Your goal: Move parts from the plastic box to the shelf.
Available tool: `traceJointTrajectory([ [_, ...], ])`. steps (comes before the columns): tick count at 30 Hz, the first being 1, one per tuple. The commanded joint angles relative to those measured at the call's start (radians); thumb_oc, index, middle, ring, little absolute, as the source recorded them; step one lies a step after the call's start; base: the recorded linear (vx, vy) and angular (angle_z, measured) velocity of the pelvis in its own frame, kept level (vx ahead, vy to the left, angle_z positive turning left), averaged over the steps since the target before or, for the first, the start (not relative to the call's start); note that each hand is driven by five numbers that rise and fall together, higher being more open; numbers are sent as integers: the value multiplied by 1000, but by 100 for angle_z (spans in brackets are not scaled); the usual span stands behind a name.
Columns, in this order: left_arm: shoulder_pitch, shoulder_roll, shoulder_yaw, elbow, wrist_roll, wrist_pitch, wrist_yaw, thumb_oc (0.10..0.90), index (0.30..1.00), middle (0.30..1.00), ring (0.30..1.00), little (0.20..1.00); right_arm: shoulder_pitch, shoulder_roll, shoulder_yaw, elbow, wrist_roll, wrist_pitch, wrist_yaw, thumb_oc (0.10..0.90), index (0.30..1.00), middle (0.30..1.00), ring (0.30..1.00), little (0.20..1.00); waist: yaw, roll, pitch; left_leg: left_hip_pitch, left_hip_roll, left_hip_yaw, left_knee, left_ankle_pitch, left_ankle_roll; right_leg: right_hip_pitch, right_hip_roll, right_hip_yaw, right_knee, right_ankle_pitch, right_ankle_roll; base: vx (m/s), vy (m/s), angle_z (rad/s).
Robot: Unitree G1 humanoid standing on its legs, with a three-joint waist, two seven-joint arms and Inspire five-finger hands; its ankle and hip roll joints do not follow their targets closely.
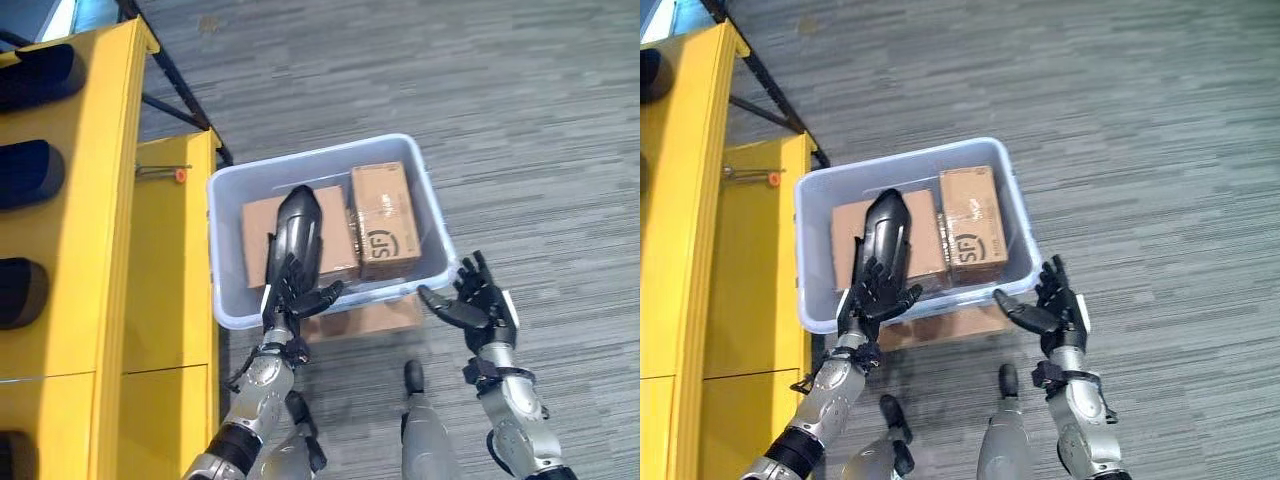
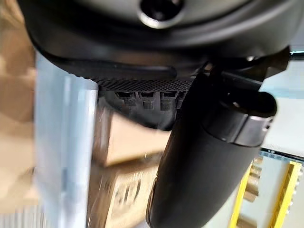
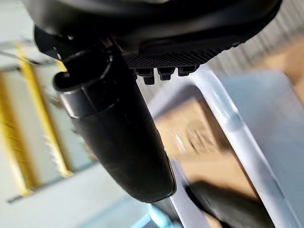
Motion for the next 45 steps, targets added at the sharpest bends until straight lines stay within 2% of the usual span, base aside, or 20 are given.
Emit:
traceJointTrajectory([
  [1, -43, 41, 45, -92, 26, -92, 14, 900, 1000, 1000, 1000, 1000, -89, 8, -45, -88, -39, -85, 14, 900, 1000, 1000, 1000, 1000, 8, -56, -54, -35, 138, -31, 149, -12, -75, 101, -52, 15, 59, -22, 55, 59, 110, -11],
  [11, -41, 36, 44, -86, 29, -78, 17, 900, 1000, 1000, 1000, 1000, -72, -2, -49, -103, -83, -67, 22, 900, 1000, 1000, 1000, 1000, 2, -73, -74, -25, 131, -10, 146, -21, -68, 83, -61, 3, 57, 15, 72, 33, 45, -8],
  [19, -32, 30, 61, -89, 24, -74, 12, 900, 1000, 1000, 1000, 1000, -123, -55, -38, -126, -182, -65, 19, 900, 1000, 1000, 1000, 1000, 14, -81, -84, -28, 145, -26, 137, -2, -81, 91, -49, -23, 51, -7, 67, 1, -21, -3],
  [23, -36, 28, 63, -81, 22, -73, 9, 900, 1000, 1000, 1000, 1000, -243, -121, -14, -137, -282, -55, -4, 900, 1000, 1000, 1000, 1000, 37, -86, -82, -41, 159, -48, 135, 17, -92, 102, -35, -47, 46, -26, 60, -12, -52, 11],
  [33, -44, 44, 42, -109, 9, -77, -1, 900, 1000, 1000, 1000, 1000, -476, -168, 74, -104, -349, -38, -28, 900, 1000, 1000, 1000, 1000, 94, -94, -56, -87, 160, -91, 121, 45, -100, 113, -21, -96, 19, -25, 53, -18, -39, 18],
  [38, -59, 60, 30, -111, -2, -83, -7, 900, 1000, 1000, 1000, 1000, -638, -252, 140, -37, -408, -18, -44, 900, 1000, 1000, 1000, 1000, 118, -103, -38, -103, 160, -103, 115, 55, -105, 112, -16, -115, 12, -20, 52, -6, -20, 12],
  [43, -71, 81, 20, -123, -8, -90, -20, 900, 1000, 1000, 1000, 1000, -804, -390, 236, 36, -519, 19, -29, 900, 1000, 1000, 1000, 1000, 138, -109, -17, -120, 161, -112, 102, 63, -111, 105, -13, -127, 10, -16, 53, -4, -13, 8],
  [45, -73, 84, 20, -127, -8, -89, -23, 900, 1000, 1000, 1000, 1000, -820, -411, 247, 46, -527, 20, -28, 900, 1000, 1000, 1000, 1000, 140, -110, -16, -125, 161, -112, 99, 67, -110, 99, -12, -128, 10, -15, 52, 4, -9, 10],
])
